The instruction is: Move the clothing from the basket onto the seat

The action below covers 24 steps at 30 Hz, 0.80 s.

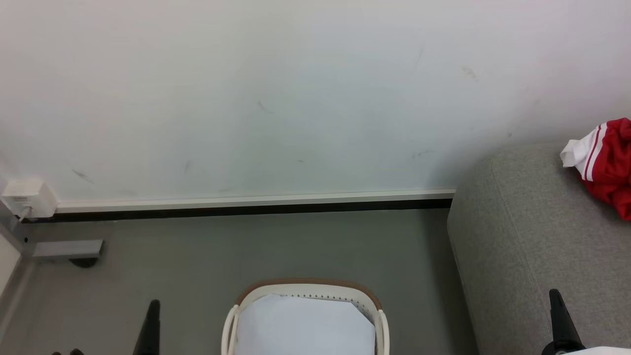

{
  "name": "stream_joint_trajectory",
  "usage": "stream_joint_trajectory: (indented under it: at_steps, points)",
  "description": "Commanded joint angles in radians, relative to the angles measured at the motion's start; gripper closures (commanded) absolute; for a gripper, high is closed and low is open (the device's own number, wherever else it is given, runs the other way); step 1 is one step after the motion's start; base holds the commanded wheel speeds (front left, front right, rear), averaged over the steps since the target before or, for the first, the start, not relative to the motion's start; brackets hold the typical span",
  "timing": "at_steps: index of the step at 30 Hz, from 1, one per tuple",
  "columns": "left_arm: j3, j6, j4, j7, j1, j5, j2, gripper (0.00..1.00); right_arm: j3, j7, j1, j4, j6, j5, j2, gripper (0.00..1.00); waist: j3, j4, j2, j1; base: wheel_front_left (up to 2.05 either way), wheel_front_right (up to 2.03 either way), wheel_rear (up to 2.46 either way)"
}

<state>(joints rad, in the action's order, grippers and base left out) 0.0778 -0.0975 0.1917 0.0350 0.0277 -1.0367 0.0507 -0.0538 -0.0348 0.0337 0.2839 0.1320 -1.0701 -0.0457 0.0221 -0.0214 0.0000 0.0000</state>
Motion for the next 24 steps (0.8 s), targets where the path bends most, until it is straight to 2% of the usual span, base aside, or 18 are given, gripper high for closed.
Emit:
stream_joint_trajectory:
  at_steps: [1, 24]
  points:
    - [0.006, -0.006, -0.002, -0.009, -0.023, -0.045, 0.006, 1.00, -0.007, 0.009, 0.021, -0.016, -0.001, -0.037, -0.006, 1.00, -0.001, 0.001, 0.0000, 0.0000, 0.00, 0.00, 0.00]
    - [0.020, -0.018, 0.020, -0.067, -0.073, -0.258, 0.004, 1.00, -0.030, 0.066, 0.047, -0.026, -0.001, -0.241, -0.007, 1.00, -0.009, 0.008, 0.0000, 0.0000, 0.00, 0.00, 0.00]
